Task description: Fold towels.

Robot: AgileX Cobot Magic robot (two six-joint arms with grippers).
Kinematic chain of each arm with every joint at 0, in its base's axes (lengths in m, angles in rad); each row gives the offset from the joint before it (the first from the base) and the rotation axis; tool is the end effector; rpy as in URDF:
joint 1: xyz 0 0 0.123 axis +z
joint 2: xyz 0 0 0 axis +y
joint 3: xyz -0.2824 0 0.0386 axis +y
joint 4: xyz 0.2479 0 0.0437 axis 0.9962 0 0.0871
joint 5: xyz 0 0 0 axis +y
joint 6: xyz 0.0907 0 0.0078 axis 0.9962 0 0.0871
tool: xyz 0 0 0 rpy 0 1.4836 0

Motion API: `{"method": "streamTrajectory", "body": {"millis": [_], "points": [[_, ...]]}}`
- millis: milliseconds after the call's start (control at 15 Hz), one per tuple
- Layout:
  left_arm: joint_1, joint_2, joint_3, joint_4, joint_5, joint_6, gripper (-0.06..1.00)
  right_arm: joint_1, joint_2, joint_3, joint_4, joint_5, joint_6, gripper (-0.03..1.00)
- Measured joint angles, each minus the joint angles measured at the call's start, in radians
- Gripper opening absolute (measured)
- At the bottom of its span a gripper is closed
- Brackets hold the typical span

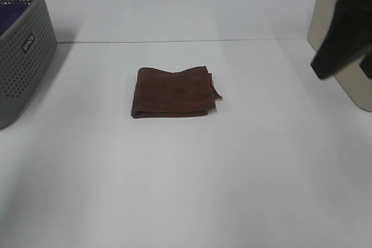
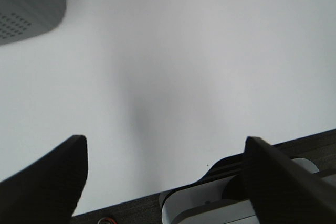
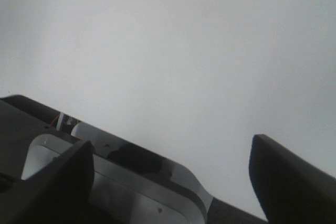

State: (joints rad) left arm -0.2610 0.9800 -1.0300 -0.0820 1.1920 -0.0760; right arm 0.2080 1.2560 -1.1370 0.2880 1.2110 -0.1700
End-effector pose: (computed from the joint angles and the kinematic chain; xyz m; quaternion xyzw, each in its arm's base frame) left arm 0.1576 -0.0493 0.3561 0.0843 0.9624 -0.0829 0.2445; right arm 0.2200 0.0712 0.3347 -0.1560 0.9642 0.1438 0.1589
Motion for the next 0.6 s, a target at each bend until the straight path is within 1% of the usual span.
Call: {"method": "streamTrajectory", "body": {"millis": [133, 200, 267, 333, 467, 600], "points": [[0.0, -0.141, 0.132, 0.0, -0.01, -0.001, 0.76, 0.0, -0.137, 0.151, -0.008, 0.001, 0.0, 0.77], [0.0, -0.178, 0.164, 0.0, -0.01, -0.002, 0.76, 0.0, -0.171, 0.191, -0.011, -0.004, 0.0, 0.77], [0.0, -0.249, 0.215, 0.0, -0.011, -0.003, 0.76, 0.0, -0.233, 0.267, -0.018, -0.013, 0.0, 0.77], [0.0, -0.366, 0.309, 0.0, -0.016, -0.003, 0.76, 0.0, -0.365, 0.393, -0.051, -0.031, 0.0, 0.77], [0.0, -0.473, 0.397, 0.0, -0.038, -0.003, 0.76, 0.0, -0.504, 0.489, -0.098, -0.041, 0.0, 0.77], [0.0, -0.555, 0.482, 0.0, -0.072, 0.011, 0.76, 0.0, -0.652, 0.544, -0.11, -0.045, -0.001, 0.77]]}}
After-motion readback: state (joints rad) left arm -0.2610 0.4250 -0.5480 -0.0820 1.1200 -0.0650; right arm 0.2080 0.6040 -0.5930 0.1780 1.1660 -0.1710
